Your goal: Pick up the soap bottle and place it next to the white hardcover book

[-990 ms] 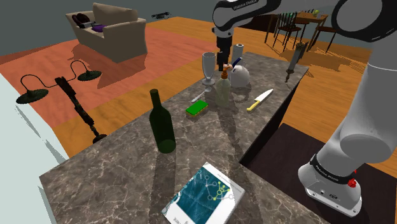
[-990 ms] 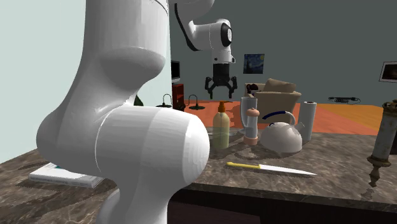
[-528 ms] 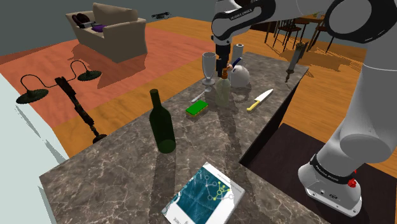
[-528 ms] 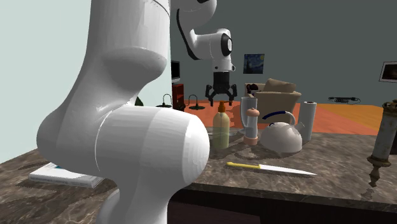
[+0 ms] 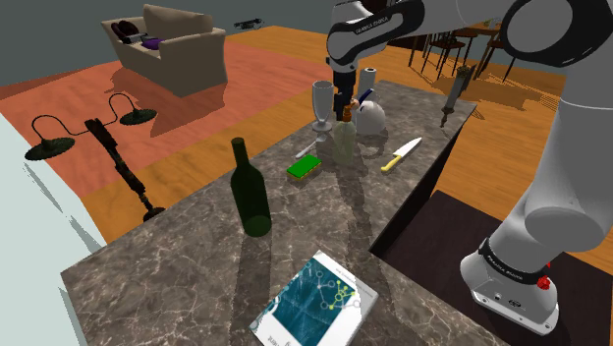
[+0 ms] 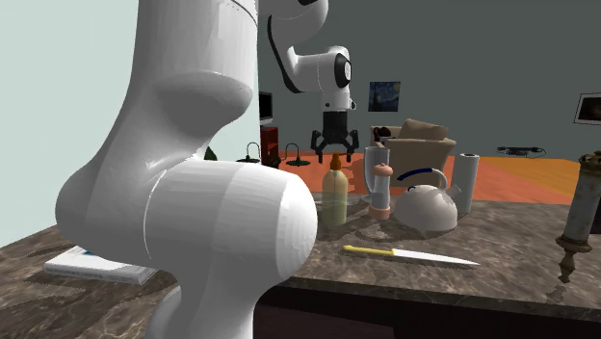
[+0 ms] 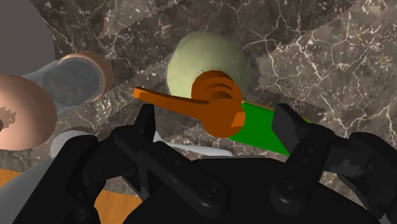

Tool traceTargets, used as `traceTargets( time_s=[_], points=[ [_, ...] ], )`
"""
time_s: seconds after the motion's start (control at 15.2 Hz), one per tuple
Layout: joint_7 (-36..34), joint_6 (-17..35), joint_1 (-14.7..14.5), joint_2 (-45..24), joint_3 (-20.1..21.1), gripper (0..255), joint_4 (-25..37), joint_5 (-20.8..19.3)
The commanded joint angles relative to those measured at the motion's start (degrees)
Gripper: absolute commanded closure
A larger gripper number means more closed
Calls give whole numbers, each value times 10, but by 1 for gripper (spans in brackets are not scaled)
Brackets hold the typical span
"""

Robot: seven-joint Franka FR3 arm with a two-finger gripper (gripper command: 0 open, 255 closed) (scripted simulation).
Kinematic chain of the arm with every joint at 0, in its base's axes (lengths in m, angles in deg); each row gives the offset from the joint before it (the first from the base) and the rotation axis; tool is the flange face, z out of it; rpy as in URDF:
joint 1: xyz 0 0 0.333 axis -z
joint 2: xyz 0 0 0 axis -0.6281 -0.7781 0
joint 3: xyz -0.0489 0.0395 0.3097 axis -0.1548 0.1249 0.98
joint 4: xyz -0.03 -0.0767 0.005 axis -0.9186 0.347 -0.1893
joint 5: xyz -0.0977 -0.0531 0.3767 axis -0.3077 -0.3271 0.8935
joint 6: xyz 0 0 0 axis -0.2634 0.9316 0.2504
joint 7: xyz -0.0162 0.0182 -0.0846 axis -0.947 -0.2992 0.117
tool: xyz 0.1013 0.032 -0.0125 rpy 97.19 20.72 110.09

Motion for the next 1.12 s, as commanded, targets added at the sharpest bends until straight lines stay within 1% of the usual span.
traceTargets(
  time_s=[0.0,0.59,1.06],
  points=[
    [0,0,0,0,0,255,0,0],
    [0,0,0,0,0,255,0,0],
    [0,-49,0,13,-1,255,37,-2]
  ],
)
